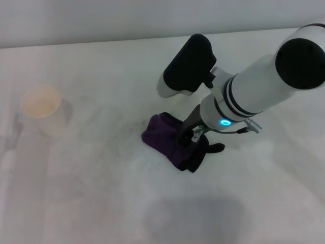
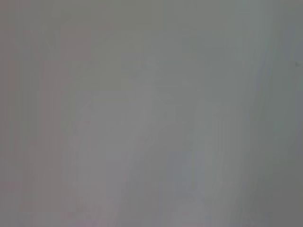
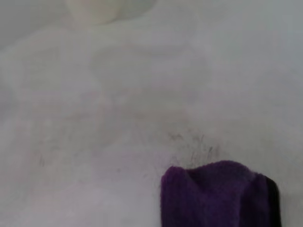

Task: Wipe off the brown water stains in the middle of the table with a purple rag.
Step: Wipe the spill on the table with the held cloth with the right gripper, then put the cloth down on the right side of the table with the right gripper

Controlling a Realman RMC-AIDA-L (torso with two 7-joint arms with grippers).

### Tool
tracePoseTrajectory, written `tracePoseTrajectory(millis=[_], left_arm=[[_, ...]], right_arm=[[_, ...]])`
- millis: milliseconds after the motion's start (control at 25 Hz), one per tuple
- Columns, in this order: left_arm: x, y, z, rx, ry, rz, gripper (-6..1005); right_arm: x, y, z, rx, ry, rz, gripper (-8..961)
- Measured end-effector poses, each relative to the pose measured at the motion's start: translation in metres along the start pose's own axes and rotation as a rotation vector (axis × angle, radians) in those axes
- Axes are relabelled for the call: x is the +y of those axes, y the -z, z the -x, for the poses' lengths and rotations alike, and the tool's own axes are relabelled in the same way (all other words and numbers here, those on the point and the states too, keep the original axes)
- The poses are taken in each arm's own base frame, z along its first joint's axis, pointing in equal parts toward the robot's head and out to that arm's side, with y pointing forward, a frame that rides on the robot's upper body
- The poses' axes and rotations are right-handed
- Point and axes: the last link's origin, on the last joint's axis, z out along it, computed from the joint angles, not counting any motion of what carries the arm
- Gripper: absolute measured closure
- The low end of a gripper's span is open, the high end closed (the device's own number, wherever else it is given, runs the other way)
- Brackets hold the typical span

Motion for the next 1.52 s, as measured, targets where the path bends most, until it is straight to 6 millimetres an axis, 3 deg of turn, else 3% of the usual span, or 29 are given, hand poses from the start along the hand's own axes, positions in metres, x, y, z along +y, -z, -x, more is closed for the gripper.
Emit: tracePoseTrajectory(millis=[120, 360, 520, 840, 1240, 1520], left_arm=[[0.0, -0.001, 0.0, 0.001, 0.0, 0.001, 112], [0.0, -0.001, -0.001, 0.003, 0.005, 0.003, 112], [0.0, -0.001, -0.001, 0.004, 0.03, 0.003, 112], [0.0, -0.001, -0.003, 0.021, 0.034, 0.004, 113], [-0.003, 0.001, -0.004, 0.025, 0.028, 0.001, 113], [-0.002, -0.001, -0.004, 0.027, 0.028, 0.003, 113]], right_arm=[[0.011, 0.0, 0.003, -0.004, 0.033, 0.028, 879], [0.056, 0.003, 0.017, -0.044, 0.14, 0.171, 880], [0.064, 0.003, 0.019, -0.058, 0.162, 0.201, 870], [0.022, -0.002, 0.002, -0.026, -0.017, 0.138, 849], [-0.038, 0.025, -0.035, -0.034, -0.165, -0.012, 824], [-0.06, 0.025, -0.042, -0.093, -0.151, -0.061, 806]])
